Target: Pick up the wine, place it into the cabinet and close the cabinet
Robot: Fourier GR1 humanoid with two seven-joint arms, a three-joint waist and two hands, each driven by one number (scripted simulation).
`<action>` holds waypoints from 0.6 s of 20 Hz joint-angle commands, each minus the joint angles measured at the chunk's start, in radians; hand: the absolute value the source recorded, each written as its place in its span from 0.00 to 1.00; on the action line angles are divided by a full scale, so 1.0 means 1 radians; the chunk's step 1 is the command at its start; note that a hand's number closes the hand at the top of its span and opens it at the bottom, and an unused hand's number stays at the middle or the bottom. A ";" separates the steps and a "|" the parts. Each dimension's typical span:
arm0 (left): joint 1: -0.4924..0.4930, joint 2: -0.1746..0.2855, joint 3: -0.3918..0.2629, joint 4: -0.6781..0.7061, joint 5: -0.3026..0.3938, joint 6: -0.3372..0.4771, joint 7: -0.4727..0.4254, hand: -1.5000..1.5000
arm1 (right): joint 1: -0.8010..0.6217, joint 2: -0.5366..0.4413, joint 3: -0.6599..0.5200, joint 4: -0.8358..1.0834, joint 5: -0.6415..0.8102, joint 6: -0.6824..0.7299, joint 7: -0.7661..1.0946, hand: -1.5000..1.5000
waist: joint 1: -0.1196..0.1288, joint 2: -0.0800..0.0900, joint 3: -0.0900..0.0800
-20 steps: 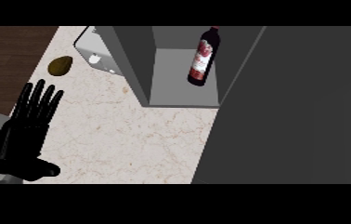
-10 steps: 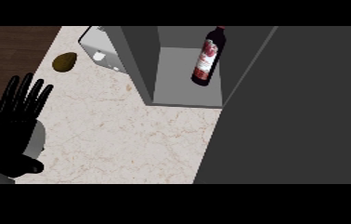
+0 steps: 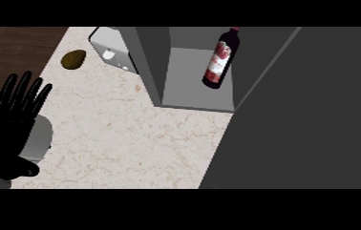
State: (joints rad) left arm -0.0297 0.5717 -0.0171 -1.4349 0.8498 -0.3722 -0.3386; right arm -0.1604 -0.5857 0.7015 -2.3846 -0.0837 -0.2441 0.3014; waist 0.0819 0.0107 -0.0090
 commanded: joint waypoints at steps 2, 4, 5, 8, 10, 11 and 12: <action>0.012 0.031 0.022 0.032 0.020 -0.051 0.013 0.00 | -0.237 0.274 0.070 0.102 -0.055 -0.060 0.144 1.00 | 0.006 -0.002 0.000; 0.033 0.009 0.011 0.028 0.003 -0.051 -0.007 0.00 | -0.360 0.372 0.061 0.202 -0.041 -0.083 0.213 1.00 | 0.004 -0.006 0.000; 0.000 -0.013 0.011 0.039 -0.014 -0.006 -0.009 0.00 | -0.430 0.425 0.035 0.243 -0.063 -0.088 0.265 1.00 | -0.020 -0.006 0.002; -0.015 0.003 0.038 0.070 0.015 -0.030 0.005 0.00 | -0.613 0.565 -0.022 0.431 -0.038 -0.111 0.330 1.00 | -0.033 -0.007 0.003; 0.001 0.025 0.072 0.071 0.028 -0.041 0.010 0.00 | -0.705 0.578 -0.091 0.531 -0.075 -0.105 0.316 1.00 | -0.044 -0.008 0.007; 0.035 0.032 0.078 0.079 0.018 -0.080 -0.014 0.00 | -0.760 0.580 -0.112 0.576 -0.106 -0.121 0.321 1.00 | -0.038 -0.008 0.006; 0.037 -0.020 0.044 0.071 -0.026 -0.062 -0.041 0.00 | -0.789 0.581 -0.104 0.617 -0.125 -0.145 0.304 1.00 | -0.047 -0.008 0.007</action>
State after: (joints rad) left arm -0.0203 0.5793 0.0296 -1.3719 0.8579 -0.4204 -0.3475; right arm -0.7788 -0.0740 0.6550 -1.9376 -0.1571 -0.3586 0.5924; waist 0.0470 0.0034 -0.0034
